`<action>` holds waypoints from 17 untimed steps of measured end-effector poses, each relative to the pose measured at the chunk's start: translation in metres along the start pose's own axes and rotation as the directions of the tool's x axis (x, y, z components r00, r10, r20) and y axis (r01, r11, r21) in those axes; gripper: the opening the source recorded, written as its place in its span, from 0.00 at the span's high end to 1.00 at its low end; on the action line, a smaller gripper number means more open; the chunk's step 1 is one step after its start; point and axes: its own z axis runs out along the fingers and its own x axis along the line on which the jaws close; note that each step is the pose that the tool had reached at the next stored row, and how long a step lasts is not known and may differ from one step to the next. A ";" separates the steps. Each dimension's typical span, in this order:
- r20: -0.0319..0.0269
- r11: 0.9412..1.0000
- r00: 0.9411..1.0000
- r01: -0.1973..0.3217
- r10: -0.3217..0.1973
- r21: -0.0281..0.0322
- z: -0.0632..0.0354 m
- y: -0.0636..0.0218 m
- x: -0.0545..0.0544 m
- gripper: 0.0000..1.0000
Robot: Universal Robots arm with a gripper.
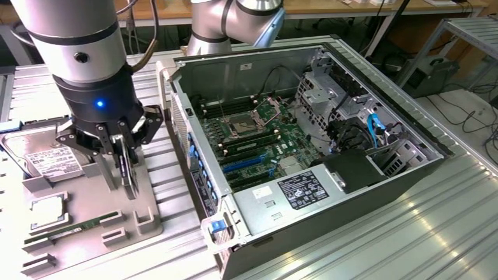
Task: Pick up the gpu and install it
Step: 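Pick up the gpu and move the gpu toward the slot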
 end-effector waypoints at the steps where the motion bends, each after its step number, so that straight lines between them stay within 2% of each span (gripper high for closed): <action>1: 0.000 1.000 1.000 0.000 0.000 0.000 -0.0015 0.0000 0.000 0.72; 17: 0.000 1.000 1.000 0.000 0.000 0.000 -0.0282 -0.0001 -0.001 0.72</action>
